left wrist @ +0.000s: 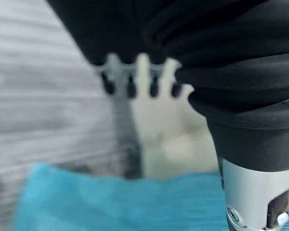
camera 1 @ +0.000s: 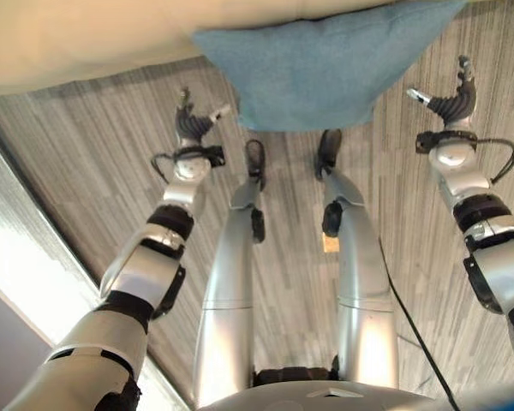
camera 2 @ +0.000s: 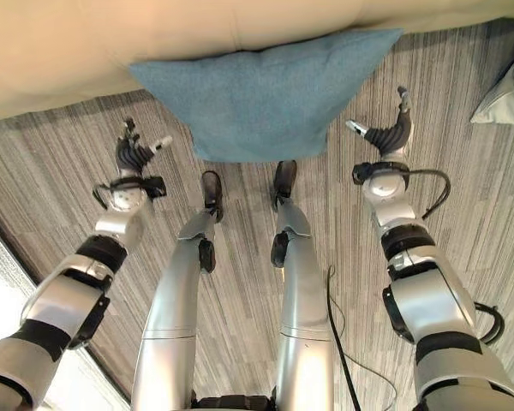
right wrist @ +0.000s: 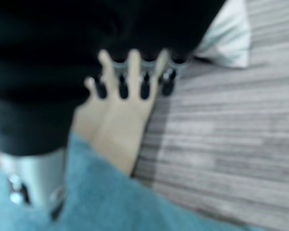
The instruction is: Pick up all the scattered cushions and arrange them neatly on the sofa.
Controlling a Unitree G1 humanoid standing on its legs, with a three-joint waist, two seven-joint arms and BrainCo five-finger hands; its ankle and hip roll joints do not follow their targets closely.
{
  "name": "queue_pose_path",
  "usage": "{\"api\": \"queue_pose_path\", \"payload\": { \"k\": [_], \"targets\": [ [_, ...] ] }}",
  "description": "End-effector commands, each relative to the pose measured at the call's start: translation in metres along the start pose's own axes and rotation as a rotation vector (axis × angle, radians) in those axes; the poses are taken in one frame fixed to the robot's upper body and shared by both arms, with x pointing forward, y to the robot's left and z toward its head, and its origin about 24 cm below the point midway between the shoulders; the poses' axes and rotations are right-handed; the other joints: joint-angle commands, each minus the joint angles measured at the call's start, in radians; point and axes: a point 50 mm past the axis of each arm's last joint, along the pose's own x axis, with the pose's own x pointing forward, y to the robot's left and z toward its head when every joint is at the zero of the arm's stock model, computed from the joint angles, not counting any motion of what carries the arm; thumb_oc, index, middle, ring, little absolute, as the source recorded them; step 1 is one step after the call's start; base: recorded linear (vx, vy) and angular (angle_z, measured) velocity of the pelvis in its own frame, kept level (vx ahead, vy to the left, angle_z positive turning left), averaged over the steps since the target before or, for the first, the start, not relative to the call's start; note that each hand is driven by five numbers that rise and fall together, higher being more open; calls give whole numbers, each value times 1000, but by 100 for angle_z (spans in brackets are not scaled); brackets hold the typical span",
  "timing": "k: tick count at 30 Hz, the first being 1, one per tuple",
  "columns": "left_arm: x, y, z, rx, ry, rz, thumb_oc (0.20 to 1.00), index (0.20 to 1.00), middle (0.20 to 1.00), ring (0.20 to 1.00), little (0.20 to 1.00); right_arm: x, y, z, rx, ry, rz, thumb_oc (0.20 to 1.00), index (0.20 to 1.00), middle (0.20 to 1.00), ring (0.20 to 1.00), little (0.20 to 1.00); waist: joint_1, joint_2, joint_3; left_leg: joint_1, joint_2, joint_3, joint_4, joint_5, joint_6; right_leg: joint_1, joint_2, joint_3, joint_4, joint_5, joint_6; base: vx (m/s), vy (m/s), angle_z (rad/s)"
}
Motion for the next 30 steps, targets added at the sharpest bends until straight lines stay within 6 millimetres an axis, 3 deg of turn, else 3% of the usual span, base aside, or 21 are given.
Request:
{"api": "queue_pose_path", "payload": {
  "k": [1,6,15,17,21,26,27,28,29,30],
  "targets": [
    [-5,-1,0,-35,-35,-29,1000,1000,1000,1000,1000,-8,-2,-16,-19,27,31,1000,1000,1000,1000,1000,-3,17,-104,-22,30,-66,-67,37,-59,-11,-49,48,82,-80,134,0,0,0],
    [8,-22,35,-34,-114,-64,1000,1000,1000,1000,1000,13,0,21,-24,-56,25,1000,1000,1000,1000,1000,-6,24,-89,-73,24,-61,-74,49,-53,-77,-44,63,95,-74,142,0,0,0],
    [10,-60,77,-74,-209,-146,1000,1000,1000,1000,1000,31,5,65,-61,-135,26,1000,1000,1000,1000,1000,1,35,-66,-137,14,-58,-71,61,-38,-150,-43,73,118,-67,150,2,-3,0],
    [3,-80,86,-86,-237,-203,1000,1000,1000,1000,1000,31,14,82,-38,-184,48,1000,1000,1000,1000,1000,4,41,-65,-148,11,-59,-69,67,-38,-166,-43,73,129,-69,148,14,-17,6],
    [0,-90,89,-102,-235,-220,1000,1000,1000,1000,1000,26,32,97,11,-229,95,1000,1000,1000,1000,1000,2,40,-69,-158,12,-57,-64,71,-39,-176,-37,70,140,-72,145,3,-10,4],
    [-8,-108,95,-162,-235,-262,1000,1000,1000,1000,1000,3,76,121,196,-282,238,1000,1000,1000,1000,1000,1,40,-78,-166,14,-63,-52,74,-43,-177,-23,63,146,-74,141,4,-38,0],
    [-11,-112,96,-176,-240,-274,1000,1000,1000,1000,1000,-1,83,126,228,-286,267,542,542,542,542,542,2,40,-80,-165,16,-63,-51,74,-43,-176,-20,63,147,-75,141,1,-41,-2],
    [-12,-114,98,-190,-242,-281,1000,1000,1000,1000,1000,-5,90,128,260,-287,301,200,200,200,200,200,5,40,-81,-165,16,-64,-51,75,-45,-177,-18,61,150,-76,141,3,-38,-3],
    [-14,-115,97,-196,-243,-293,956,956,956,956,956,-12,99,136,294,-307,350,200,200,200,200,200,5,39,-84,-162,19,-63,-51,76,-46,-176,-15,58,152,-76,140,8,-35,-5],
    [-15,-116,98,-228,-243,-294,401,401,401,401,401,-19,107,140,357,-304,378,200,200,200,200,200,4,39,-87,-157,21,-64,-52,76,-48,-172,-11,53,154,-75,139,3,-26,-5]
  ]
}}
